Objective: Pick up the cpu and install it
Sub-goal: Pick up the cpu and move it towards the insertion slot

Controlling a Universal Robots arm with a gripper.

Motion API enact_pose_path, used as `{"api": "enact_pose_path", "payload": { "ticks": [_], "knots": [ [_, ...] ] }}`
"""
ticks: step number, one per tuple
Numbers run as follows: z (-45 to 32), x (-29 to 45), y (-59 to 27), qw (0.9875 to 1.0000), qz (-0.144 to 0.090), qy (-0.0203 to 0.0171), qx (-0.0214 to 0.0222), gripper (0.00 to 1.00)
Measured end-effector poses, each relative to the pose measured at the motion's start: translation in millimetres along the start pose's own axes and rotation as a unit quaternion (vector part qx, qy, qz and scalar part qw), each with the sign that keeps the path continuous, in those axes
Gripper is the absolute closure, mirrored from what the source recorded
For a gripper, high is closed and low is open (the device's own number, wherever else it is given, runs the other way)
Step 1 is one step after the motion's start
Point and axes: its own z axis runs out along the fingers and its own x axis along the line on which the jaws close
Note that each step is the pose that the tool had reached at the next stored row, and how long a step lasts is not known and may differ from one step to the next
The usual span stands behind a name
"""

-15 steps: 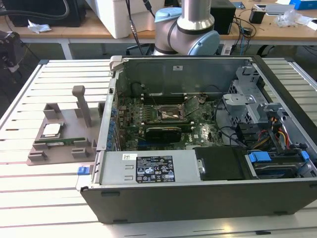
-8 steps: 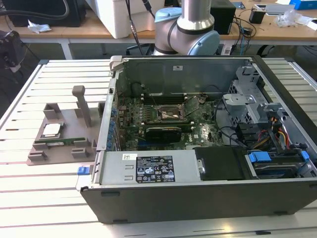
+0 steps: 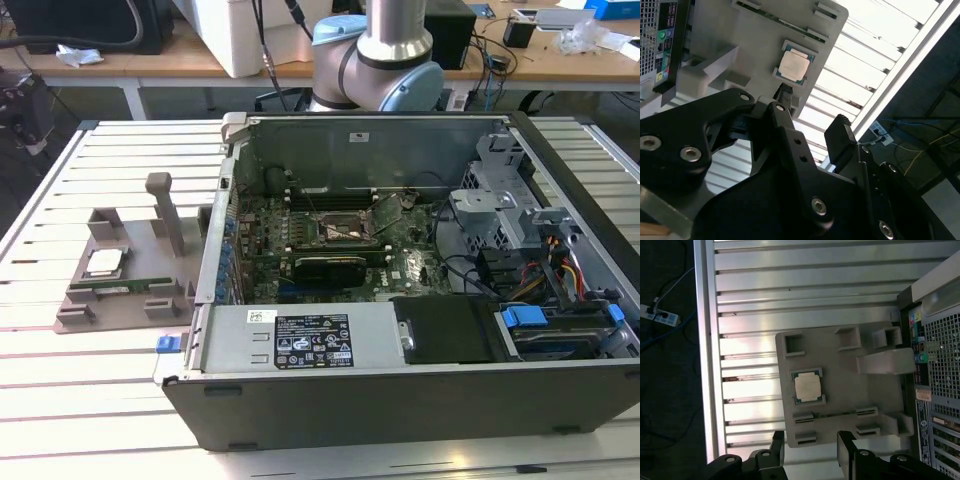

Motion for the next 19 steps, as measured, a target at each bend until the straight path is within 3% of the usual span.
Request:
{"api": "enact_pose_path", "payload": {
  "ticks": [19],
  "knots": [
    [20.2,0.5,-0.8,1.0000,0.000,0.0000,0.0000,0.46]
  ]
}}
